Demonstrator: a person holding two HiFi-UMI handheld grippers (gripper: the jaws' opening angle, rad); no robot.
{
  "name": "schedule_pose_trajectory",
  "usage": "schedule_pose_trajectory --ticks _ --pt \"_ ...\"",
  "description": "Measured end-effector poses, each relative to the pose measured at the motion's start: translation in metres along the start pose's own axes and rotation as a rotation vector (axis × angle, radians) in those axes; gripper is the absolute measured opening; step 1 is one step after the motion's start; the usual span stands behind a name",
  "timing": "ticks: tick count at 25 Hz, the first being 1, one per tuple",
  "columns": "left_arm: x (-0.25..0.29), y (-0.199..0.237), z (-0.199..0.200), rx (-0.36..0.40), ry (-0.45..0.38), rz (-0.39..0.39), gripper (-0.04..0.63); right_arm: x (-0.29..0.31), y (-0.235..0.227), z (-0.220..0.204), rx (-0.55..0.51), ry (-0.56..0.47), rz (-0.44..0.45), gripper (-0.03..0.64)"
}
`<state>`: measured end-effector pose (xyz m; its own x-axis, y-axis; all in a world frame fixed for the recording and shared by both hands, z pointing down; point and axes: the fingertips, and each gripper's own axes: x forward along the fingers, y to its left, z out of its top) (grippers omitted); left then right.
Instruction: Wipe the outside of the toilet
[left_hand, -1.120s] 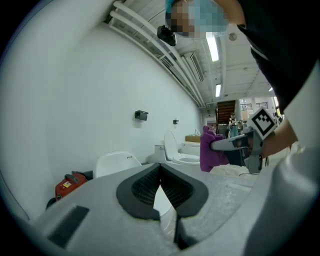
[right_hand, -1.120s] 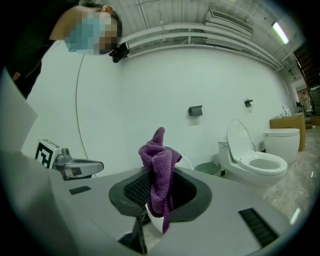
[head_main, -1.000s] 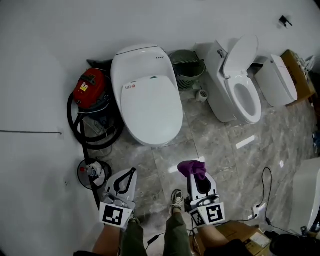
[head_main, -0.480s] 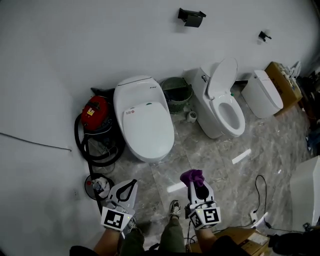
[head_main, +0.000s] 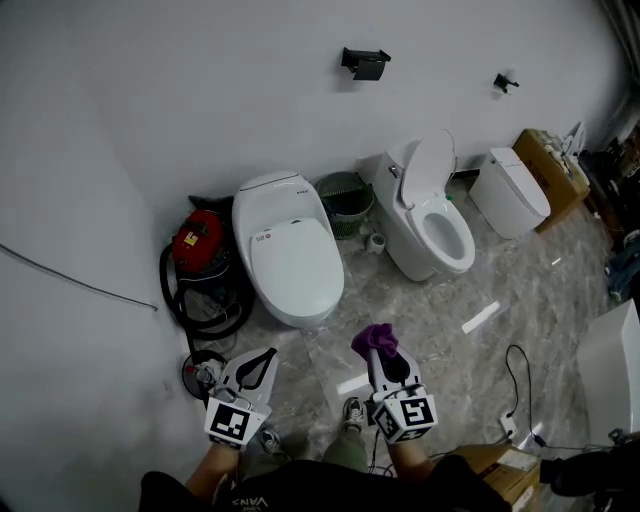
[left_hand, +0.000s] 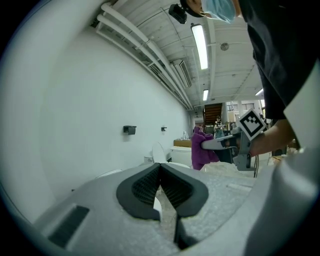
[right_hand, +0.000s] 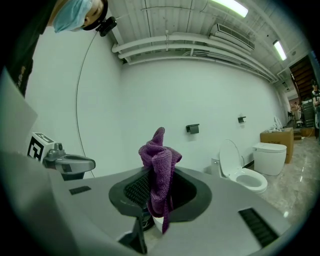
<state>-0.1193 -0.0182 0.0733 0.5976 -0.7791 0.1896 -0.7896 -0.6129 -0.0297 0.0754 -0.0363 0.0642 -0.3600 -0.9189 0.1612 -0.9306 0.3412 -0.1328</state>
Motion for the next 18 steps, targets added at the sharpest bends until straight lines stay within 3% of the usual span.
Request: schedule_pose_trajectory --ticks 6,18 --pt "-0.021 -0.003 0.017 0.061 -0.005 -0.012 0.003 -0.016 0.013 0.022 -0.013 -0.001 0.017 0.078" --pt "-0.046 -0.010 0.033 0.095 -0.004 0.024 0.003 -0.039 0.013 0.039 -0.041 -0.015 0.020 0.078"
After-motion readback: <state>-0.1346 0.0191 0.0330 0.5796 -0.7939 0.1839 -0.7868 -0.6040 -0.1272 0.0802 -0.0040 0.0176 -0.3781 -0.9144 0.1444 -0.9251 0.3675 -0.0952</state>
